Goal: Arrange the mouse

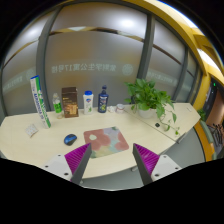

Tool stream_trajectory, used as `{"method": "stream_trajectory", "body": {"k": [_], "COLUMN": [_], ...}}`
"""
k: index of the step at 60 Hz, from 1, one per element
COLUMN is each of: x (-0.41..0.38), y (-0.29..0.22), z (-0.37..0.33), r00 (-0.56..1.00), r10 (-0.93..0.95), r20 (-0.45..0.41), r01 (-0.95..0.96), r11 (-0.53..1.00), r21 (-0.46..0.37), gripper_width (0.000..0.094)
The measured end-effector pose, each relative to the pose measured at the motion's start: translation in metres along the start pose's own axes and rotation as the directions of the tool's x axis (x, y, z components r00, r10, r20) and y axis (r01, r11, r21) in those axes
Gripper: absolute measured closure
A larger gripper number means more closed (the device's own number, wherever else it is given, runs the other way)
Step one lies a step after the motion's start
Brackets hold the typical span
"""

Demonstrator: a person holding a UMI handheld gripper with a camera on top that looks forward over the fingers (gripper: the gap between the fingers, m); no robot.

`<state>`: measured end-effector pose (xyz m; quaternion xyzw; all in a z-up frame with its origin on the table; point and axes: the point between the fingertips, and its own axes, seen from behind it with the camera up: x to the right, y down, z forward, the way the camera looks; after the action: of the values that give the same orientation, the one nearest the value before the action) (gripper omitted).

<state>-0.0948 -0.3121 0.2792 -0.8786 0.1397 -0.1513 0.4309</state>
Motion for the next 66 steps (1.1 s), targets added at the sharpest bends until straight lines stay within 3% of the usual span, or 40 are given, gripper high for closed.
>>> {"method": "stream_trajectory", "body": {"k": [15, 27, 40, 66], "x": [-0.039, -0.125, -0.227, -0.295], "y": [0.085, 0.139, 0.135, 0.095], "z": [0.028, 0.078, 0.159, 0.277], "r00": [0.999, 0.975, 0.925, 0.9], "r10": [0.009, -0.002, -0.041, -0.039], "r20": [0.052, 0.224, 0.378, 0.434], "r01": [-0.006, 0.017, 0.059, 0.091], "r11": [0.999, 0.998, 0.998, 0.991], "r21": [-0.054, -0.066, -0.037, -0.098], "gripper_width": [0.0084, 0.0084, 0.0081, 0.0085]}}
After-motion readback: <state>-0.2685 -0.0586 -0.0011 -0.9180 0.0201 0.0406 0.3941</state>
